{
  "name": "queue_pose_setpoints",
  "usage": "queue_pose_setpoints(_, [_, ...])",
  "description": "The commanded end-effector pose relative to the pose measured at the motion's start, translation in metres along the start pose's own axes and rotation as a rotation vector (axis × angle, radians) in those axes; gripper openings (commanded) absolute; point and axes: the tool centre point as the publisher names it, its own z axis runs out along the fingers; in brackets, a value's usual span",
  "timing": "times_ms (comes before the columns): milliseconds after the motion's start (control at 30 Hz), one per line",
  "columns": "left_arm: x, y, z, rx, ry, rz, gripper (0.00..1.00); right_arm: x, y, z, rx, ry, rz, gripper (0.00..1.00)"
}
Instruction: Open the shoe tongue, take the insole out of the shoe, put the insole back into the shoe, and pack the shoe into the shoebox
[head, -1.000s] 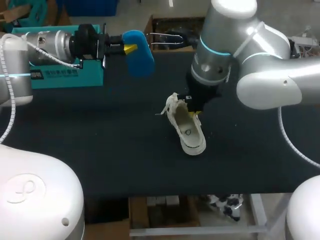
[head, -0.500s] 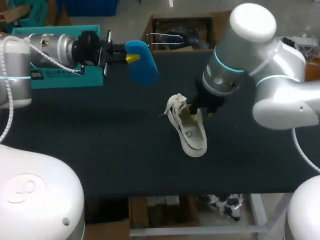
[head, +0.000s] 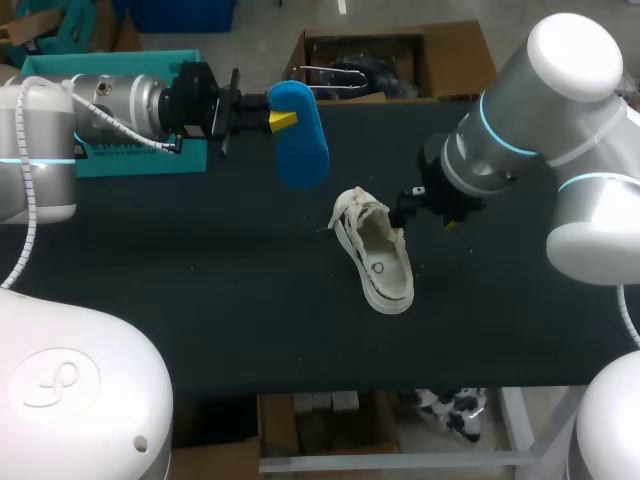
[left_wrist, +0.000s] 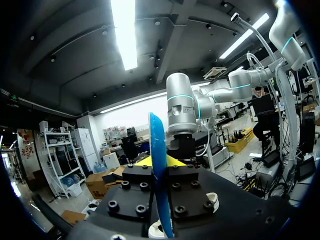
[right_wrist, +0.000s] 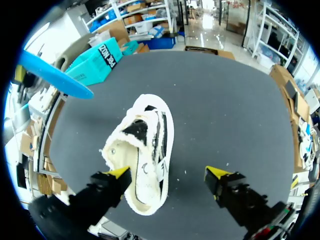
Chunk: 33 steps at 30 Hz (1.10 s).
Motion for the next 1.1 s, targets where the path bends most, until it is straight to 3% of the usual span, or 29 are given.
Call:
queue_pose_setpoints(33, [0.014,-0.004,0.014,-0.027,0.003,0.010,0.00,-0.001,0.003,-0.004,-0.017,-0.005,0.022,1.00])
queue_pose_setpoints(67, [0.021,-0.005,0.017,-0.036,-0.006,0.013,0.00,-0.005,0.004,-0.011,0.012,0.022,0.072,1.00])
queue_pose_setpoints(133, [0.031,-0.006,0.021,-0.043,-0.006,0.029,0.00,-0.013,0.002,-0.022,0.102,-0.005,0.190,1.00])
queue_pose_setpoints(233, [0.042,-0.008,0.025,-0.047,-0.017,0.037,0.00,-0.022,-0.007,-0.043,0.174,0.078,0.435,1.00])
queue_pose_setpoints(267, [0.045,-0.009,0.027,-0.047,-0.028,0.037,0.00,-0.023,-0.011,-0.049,0.190,0.090,0.452,1.00])
queue_pose_setpoints(400, [0.062,-0.012,0.039,-0.048,0.002,0.013,0.00,-0.019,-0.015,-0.056,0.221,0.100,0.442,1.00])
queue_pose_setpoints(467, [0.072,-0.011,0.050,-0.136,0.062,-0.078,0.00,-0.019,-0.015,-0.056,0.221,0.100,0.442,1.00])
queue_pose_setpoints(800, [0.072,-0.011,0.050,-0.136,0.062,-0.078,0.00,-0.019,-0.015,-0.056,0.221,0.100,0.442,1.00])
queue_pose_setpoints(833, [0.072,-0.011,0.050,-0.136,0.062,-0.078,0.00,-0.020,-0.013,-0.054,0.259,0.099,0.466,1.00])
queue_pose_setpoints(900, [0.085,-0.011,0.065,-0.147,0.098,0.001,0.00,-0.021,-0.014,-0.053,0.285,0.101,0.534,1.00])
queue_pose_setpoints(1100, [0.085,-0.011,0.065,-0.147,0.098,0.001,0.00,-0.021,-0.014,-0.053,0.285,0.101,0.534,1.00])
